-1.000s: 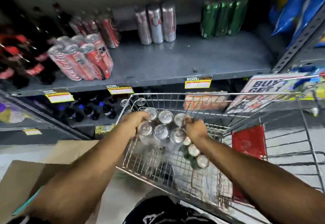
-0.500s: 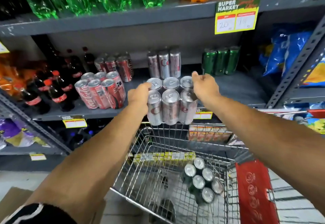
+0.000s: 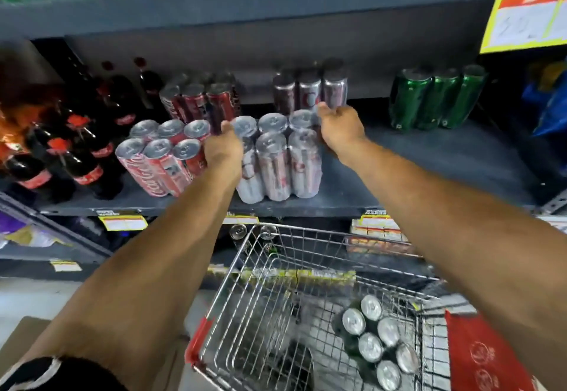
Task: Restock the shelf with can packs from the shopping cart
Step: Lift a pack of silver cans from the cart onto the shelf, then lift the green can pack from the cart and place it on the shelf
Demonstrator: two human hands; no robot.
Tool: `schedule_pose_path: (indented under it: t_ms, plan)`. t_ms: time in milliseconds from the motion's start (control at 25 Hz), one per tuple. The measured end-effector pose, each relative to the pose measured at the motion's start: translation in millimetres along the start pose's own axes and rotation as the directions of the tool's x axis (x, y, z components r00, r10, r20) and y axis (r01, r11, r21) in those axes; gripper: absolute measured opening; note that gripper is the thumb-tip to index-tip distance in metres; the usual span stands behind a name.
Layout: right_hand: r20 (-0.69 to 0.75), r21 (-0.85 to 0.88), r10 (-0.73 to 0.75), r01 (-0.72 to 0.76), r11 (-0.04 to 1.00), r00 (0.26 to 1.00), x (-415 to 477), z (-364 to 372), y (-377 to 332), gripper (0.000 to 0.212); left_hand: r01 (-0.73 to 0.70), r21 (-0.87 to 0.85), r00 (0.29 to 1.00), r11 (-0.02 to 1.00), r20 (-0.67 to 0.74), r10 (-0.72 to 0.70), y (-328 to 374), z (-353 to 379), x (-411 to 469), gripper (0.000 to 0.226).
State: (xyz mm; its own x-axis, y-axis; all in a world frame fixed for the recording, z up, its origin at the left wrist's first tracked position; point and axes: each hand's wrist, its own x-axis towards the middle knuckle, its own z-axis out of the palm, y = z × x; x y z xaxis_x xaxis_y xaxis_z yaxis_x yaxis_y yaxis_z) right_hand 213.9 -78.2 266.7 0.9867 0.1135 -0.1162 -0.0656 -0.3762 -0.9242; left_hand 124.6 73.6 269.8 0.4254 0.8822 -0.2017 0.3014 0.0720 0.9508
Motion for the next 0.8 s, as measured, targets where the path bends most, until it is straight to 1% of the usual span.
schedule_pose_path:
  t_ms: [80,120,160,200,240,280,320,360,400,440,520,600,640,680,720,760,800]
  plan:
    - [-0.005,-0.035,-0.040,0.040,0.999,0.999,6,3,6,0.035,-0.054,0.052,0.999,0.997,0.007,0.053,-4,-1,-2,0.046]
    - [-0.007,-0.043,-0.050,0.050,0.998,0.999,7,1,10,0.035,-0.114,0.071,0.994,0.991,0.012,0.113,-7,-3,-4,0.047]
    - [-0.017,-0.065,-0.057,0.056,0.996,0.998,6,-3,15,0.036,-0.225,0.115,0.974,0.968,0.018,0.224,-12,-5,-7,0.050]
    - [-0.037,-0.095,-0.065,0.061,0.994,0.997,5,-10,19,0.037,-0.387,0.186,0.922,0.903,0.045,0.386,-17,-8,-12,0.052]
    - [-0.063,-0.117,-0.082,0.074,0.990,0.995,4,-20,24,0.037,-0.564,0.246,0.823,0.788,0.092,0.560,-23,-10,-19,0.052]
    - [-0.091,-0.134,-0.110,0.097,0.986,0.990,4,-31,30,0.034,-0.721,0.258,0.687,0.643,0.145,0.712,-28,-11,-30,0.051]
    - [-0.117,-0.158,-0.132,0.113,0.981,0.984,3,-43,37,0.032,-0.834,0.222,0.547,0.505,0.203,0.812,-34,-10,-44,0.048]
    - [-0.141,-0.191,-0.160,0.131,0.973,0.977,1,-57,47,0.032,-0.900,0.159,0.434,0.405,0.267,0.860,-43,-7,-60,0.046]
    - [-0.161,-0.231,-0.210,0.170,0.958,0.964,-6,-69,59,0.032,-0.931,0.106,0.364,0.350,0.343,0.866,-59,-4,-75,0.044]
    - [-0.178,-0.271,-0.280,0.226,0.936,0.943,-14,-79,78,0.033,-0.941,0.070,0.328,0.332,0.438,0.837,-80,0,-88,0.045]
    - [-0.193,-0.362,-0.366,0.281,0.889,0.910,-43,-98,138,0.031,-0.939,0.085,0.304,0.334,0.662,0.686,-141,7,-116,0.052]
    - [-0.177,-0.449,-0.334,0.226,0.865,0.926,-92,-112,203,0.033,-0.929,0.168,0.300,0.330,0.863,0.407,-205,8,-137,0.064]
    - [-0.180,-0.487,-0.293,0.173,0.856,0.939,-112,-114,231,0.035,-0.910,0.223,0.322,0.350,0.912,0.256,-230,12,-142,0.069]
    - [-0.186,-0.516,-0.253,0.125,0.848,0.949,-132,-117,257,0.037,-0.885,0.270,0.341,0.379,0.931,0.133,-253,17,-147,0.071]
    - [-0.173,-0.528,-0.252,0.126,0.840,0.952,-149,-114,271,0.037,-0.853,0.323,0.381,0.411,0.922,0.067,-267,22,-149,0.071]
    - [-0.136,-0.529,-0.288,0.177,0.830,0.948,-159,-106,279,0.037,-0.824,0.370,0.426,0.429,0.904,0.039,-272,25,-145,0.069]
    - [-0.103,-0.528,-0.300,0.203,0.824,0.949,-172,-99,292,0.037,-0.808,0.389,0.429,0.442,0.903,-0.010,-282,33,-148,0.067]
